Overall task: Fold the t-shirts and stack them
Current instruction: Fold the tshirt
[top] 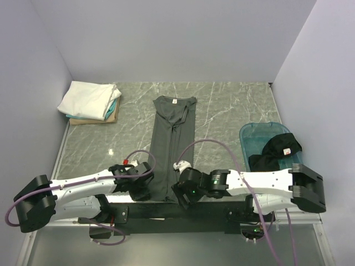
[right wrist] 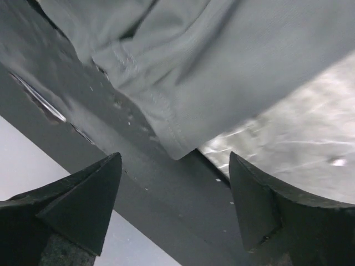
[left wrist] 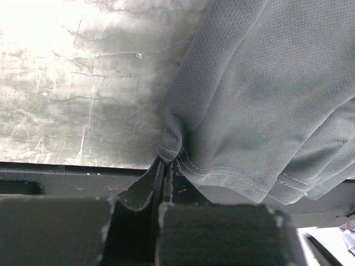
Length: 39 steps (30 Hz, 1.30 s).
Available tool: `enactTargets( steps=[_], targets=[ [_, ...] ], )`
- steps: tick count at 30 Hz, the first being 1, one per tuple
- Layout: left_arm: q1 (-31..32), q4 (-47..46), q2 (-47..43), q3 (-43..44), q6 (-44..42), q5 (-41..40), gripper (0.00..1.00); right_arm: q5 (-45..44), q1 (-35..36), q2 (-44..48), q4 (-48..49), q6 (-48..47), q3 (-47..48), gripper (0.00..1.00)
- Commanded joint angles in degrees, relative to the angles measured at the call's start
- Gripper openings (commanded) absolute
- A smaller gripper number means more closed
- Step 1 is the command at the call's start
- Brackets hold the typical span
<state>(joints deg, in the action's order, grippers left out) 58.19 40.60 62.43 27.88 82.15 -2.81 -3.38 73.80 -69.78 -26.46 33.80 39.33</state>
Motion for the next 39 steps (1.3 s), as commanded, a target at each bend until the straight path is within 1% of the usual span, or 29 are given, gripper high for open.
enactTargets(
  steps=[1,3,4,7,10,13,15,17,18,19,21,22,23,24,25,27,31,32,33,35,37,39],
  targets=[
    [-0.1,-1.76,-0.38,-1.6,-0.24,-1.5,0.01,0.64,2.14,-3.52,1.48,3.02,1.02,0.83],
    [-0.1,-1.31,-1.7,-1.77,0.03,-1.85,0.01,0.92,2.84,-4.84,2.63,4.86,0.57,0.8],
    [-0.01,-1.23,-2.31,-1.95,0.12,-1.94,0.01,0.83,2.93,-5.28,3.16,5.31,-0.13,0.76],
    [-0.1,-3.59,-4.25,-3.0,-0.41,-1.24,0.01,0.92,3.02,-5.89,5.53,6.71,-1.1,0.68],
    [-0.1,-5.27,-4.69,-3.18,-0.94,-1.14,0.01,-0.05,3.02,-7.12,4.84,7.24,-0.57,0.63],
    [-0.1,-4.39,-4.16,-2.74,-0.67,-1.85,0.01,-0.14,3.1,-8.18,4.4,8.12,-0.92,0.61],
    [-0.1,-5.61,-3.9,-3.18,-0.41,-1.33,0.01,-0.49,3.1,-8.71,4.4,8.82,-1.54,0.6],
    [-0.01,-6.49,-3.99,-3.88,-0.32,-0.53,0.01,-1.1,3.1,-9.58,4.49,9.35,-1.36,0.51],
    [-0.1,-6.67,-4.07,-3.97,-0.15,-0.53,0.01,-1.54,3.1,-9.85,4.83,9.61,-1.45,0.45],
    [-0.1,-6.59,-4.16,-4.06,-0.23,-0.62,0.01,-2.24,3.1,-10.02,4.84,9.62,-1.28,0.35],
    [-0.01,-6.41,-4.78,-3.45,-0.76,-1.5,0.01,-4.88,3.02,-9.94,4.4,9.79,-0.4,0.29],
    [-0.1,-6.15,-5.04,-3.1,-0.94,-1.93,0.01,-5.49,2.93,-9.76,3.88,9.79,0.21,0.21],
    [-0.01,-5.97,-5.65,-2.05,-1.29,-2.29,0.01,-7.5,2.84,-9.5,3.17,9.88,0.83,0.18],
    [-0.1,-5.62,-5.92,-1.34,-1.55,-4.03,0.01,-8.3,2.67,-9.33,1.95,9.97,2.14,0.14],
    [-0.1,-4.31,-6.09,-0.64,-1.73,-5.0,0.01,-9.36,2.58,-8.63,1.5,10.05,2.67,0.07],
    [-0.1,-3.25,-6.53,1.91,-2.08,-7.63,0.01,-10.85,1.27,-7.83,0.45,10.05,3.99,0.0],
    [-0.45,-2.54,-6.45,5.78,-3.05,-12.21,0.01,-11.92,-3.04,-4.67,0.35,8.83,5.32,0.0],
    [-0.88,-3.67,-5.93,7.35,-3.57,-13.0,0.01,-11.39,-4.09,-4.14,0.88,7.17,5.49,0.0],
    [-2.37,-4.29,-5.57,8.32,-5.32,-13.62,0.01,-10.26,-6.54,-3.62,2.01,6.37,6.19,0.0],
    [-4.57,-7.01,-3.73,11.57,-7.61,-14.77,0.01,-9.99,-8.75,-3.35,3.07,4.17,6.98,0.0],
    [-8.43,-8.86,-1.28,15.08,-11.12,-14.77,0.01,-9.54,-12.17,-3.7,3.6,2.07,8.91,0.0],
    [-12.03,-11.94,0.66,17.02,-14.46,-14.42,0.01,-10.33,-14.03,-4.48,3.52,0.4,11.2,0.0]
  ],
)
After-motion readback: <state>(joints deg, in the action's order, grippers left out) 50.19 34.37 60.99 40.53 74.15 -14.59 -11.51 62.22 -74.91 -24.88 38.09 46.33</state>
